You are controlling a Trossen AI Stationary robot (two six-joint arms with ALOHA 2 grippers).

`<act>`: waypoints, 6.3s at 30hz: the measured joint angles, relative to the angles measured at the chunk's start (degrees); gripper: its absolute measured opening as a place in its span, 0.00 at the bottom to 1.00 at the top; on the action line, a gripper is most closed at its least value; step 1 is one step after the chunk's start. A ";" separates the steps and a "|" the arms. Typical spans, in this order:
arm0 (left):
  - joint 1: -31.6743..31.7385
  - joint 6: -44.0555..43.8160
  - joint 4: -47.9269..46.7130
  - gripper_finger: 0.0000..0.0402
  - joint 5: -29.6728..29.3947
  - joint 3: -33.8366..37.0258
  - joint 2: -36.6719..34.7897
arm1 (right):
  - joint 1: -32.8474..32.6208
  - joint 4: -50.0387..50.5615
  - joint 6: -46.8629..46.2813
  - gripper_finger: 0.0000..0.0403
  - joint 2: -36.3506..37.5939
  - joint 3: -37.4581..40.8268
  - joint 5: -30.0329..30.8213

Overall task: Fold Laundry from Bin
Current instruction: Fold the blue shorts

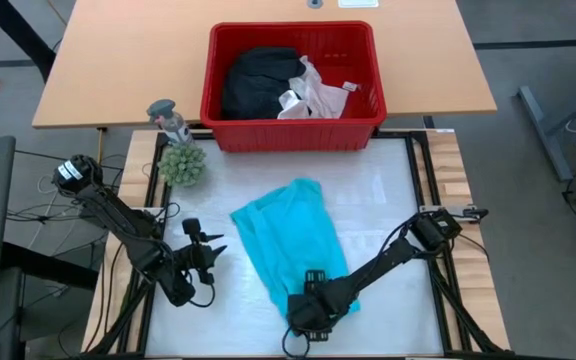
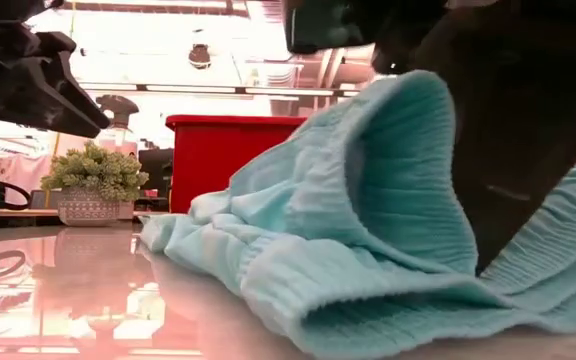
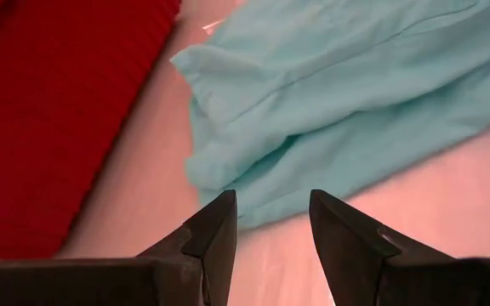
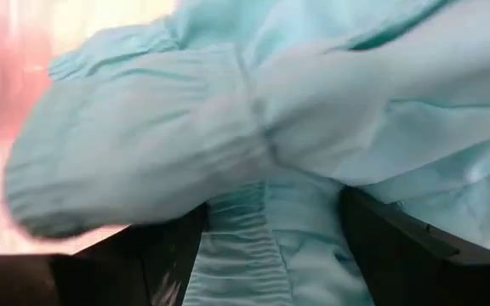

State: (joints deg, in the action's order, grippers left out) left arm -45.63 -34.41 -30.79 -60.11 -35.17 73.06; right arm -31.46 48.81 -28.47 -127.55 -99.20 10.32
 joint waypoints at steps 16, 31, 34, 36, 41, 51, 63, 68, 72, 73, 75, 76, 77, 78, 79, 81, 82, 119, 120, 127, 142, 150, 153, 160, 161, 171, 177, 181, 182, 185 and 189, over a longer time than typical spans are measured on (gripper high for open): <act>12.34 47.94 20.84 0.35 11.73 1.55 -0.86 | -2.74 -4.70 -6.85 0.76 14.17 -0.13 7.91; 48.75 88.38 32.33 0.35 53.82 1.59 2.56 | -9.92 -4.49 -20.18 0.76 13.82 -0.08 11.09; 52.07 90.60 33.72 0.35 56.48 0.95 4.09 | -9.84 -4.24 -20.17 0.76 13.82 -0.08 11.07; 53.31 90.99 33.47 0.35 59.56 -0.08 5.08 | -9.69 -4.23 -19.99 0.76 13.82 -0.11 11.09; 53.51 94.60 32.77 0.35 61.24 -1.85 10.04 | -9.77 -4.04 -19.25 0.76 13.82 -0.12 11.02; 53.31 95.23 27.18 0.26 57.41 -8.66 18.60 | -9.86 -4.23 -20.15 0.76 13.84 -0.15 11.80; 47.83 88.72 11.79 0.00 52.57 -15.17 17.54 | -10.26 -4.32 -20.17 0.76 13.84 -0.17 12.27; 42.57 82.64 4.13 0.00 47.98 -15.86 14.09 | -10.56 -4.30 -20.15 0.76 13.86 -0.17 12.29; 39.56 77.39 2.74 0.00 48.21 -15.90 11.63 | -10.56 -4.30 -20.21 0.76 13.86 -0.17 12.35; 39.33 76.52 2.91 0.00 48.74 -15.88 11.50 | -10.52 -4.30 -20.56 0.76 13.86 -0.17 12.80; 39.37 74.64 3.29 0.00 49.81 -15.64 11.52 | -10.04 -4.33 -21.00 0.76 13.86 -0.17 14.82; 39.63 73.66 3.22 0.00 50.09 -15.46 11.54 | -9.59 -4.54 -20.77 0.76 13.61 -0.17 15.49; 39.85 72.69 3.18 0.00 50.23 -15.29 11.68 | -8.97 -5.09 -19.95 0.76 13.21 -0.27 15.43; 40.00 71.86 2.85 0.00 50.22 -15.27 11.80 | -8.52 -5.46 -18.78 0.76 12.73 -0.28 15.46; 40.15 71.26 2.16 0.00 50.20 -15.25 11.91 | -7.88 -5.97 -17.29 0.76 11.90 -0.28 15.30; 40.23 70.66 0.16 0.01 50.14 -15.19 11.91 | -6.43 -9.50 -13.36 0.76 9.81 -0.27 14.15; 40.22 70.40 -0.40 0.02 50.12 -15.18 11.91 | -5.76 -11.48 -11.03 0.76 8.83 -0.24 13.77; 39.97 64.04 -0.20 0.13 52.16 -15.14 12.37 | -10.66 -12.69 -15.42 0.37 0.52 0.12 7.94; 39.68 63.32 -1.19 0.13 52.62 -15.14 12.37 | -11.07 -12.34 -16.27 0.37 0.53 0.12 7.95; 37.20 57.11 -13.06 0.13 53.14 -15.14 11.94 | -12.59 -8.65 -19.60 0.37 0.53 0.12 7.96; 31.90 54.23 19.44 0.01 45.24 -8.06 -1.88 | -13.60 -8.11 -22.53 0.37 0.53 0.14 7.85; 29.79 51.17 30.99 0.00 45.78 -0.31 2.89 | -13.86 -8.33 -22.59 0.37 0.55 0.16 7.79; 28.98 49.08 31.84 0.00 46.21 0.57 5.61 | -13.84 -8.46 -22.73 0.37 0.55 0.16 7.77; 23.69 43.19 31.51 0.00 49.68 0.40 9.62 | -13.84 -8.65 -23.17 0.37 0.53 0.16 7.74; 22.42 42.15 31.50 0.00 49.12 0.39 9.60 | -13.84 -8.65 -23.18 0.37 0.53 0.16 7.74; 12.70 35.32 24.23 0.00 39.76 1.39 9.53 | -15.26 -8.28 -24.17 0.37 0.55 0.16 5.26; 12.61 33.70 23.46 0.00 37.15 1.23 9.27 | -16.46 -8.41 -26.93 0.37 0.55 0.16 3.97; 12.40 34.02 22.76 0.00 34.13 -0.58 8.86 | -17.70 -8.39 -27.05 0.37 0.55 0.16 3.42; 12.24 34.34 23.04 0.00 32.73 -1.34 8.53 | -17.78 -8.41 -27.07 0.37 0.55 0.16 3.25; 12.11 36.51 28.04 0.00 31.20 -2.68 7.47 | -17.78 -8.47 -27.09 0.37 0.55 0.16 2.91; 12.20 41.24 39.04 0.00 36.74 -2.72 7.52 | -17.66 -7.13 -26.11 0.37 0.55 0.16 2.91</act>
State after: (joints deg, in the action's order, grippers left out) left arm -33.43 6.83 8.25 -23.37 -37.89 80.58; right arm -49.12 41.68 -54.58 -127.00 -99.04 13.23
